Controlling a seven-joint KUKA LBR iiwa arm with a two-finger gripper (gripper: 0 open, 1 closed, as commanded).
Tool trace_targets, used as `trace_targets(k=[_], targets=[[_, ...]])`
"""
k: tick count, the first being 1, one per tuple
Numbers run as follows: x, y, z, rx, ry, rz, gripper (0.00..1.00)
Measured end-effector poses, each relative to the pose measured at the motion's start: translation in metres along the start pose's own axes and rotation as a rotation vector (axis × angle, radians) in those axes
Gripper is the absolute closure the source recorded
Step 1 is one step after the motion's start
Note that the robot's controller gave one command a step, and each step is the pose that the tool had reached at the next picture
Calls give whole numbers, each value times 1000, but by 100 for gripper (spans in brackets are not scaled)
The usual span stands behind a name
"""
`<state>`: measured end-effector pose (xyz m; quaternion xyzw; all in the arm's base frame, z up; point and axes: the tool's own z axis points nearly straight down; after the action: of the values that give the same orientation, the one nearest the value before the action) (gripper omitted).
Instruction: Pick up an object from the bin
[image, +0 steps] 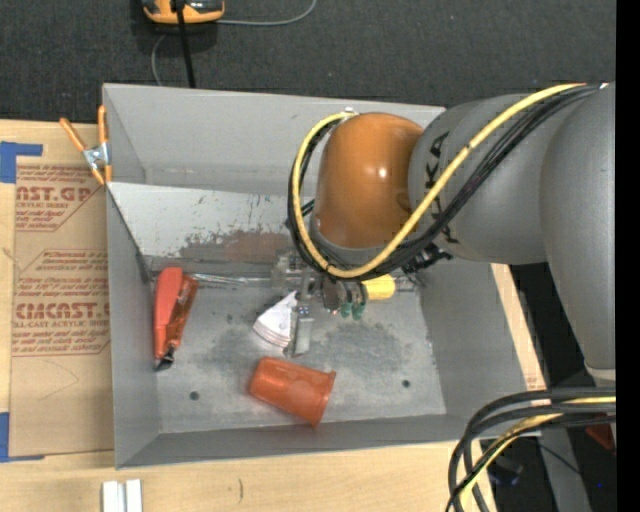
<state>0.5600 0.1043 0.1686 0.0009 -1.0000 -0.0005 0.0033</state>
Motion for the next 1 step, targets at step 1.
trace_targets(k=[1], targets=[[-2, 0, -5, -1, -7, 1, 0]])
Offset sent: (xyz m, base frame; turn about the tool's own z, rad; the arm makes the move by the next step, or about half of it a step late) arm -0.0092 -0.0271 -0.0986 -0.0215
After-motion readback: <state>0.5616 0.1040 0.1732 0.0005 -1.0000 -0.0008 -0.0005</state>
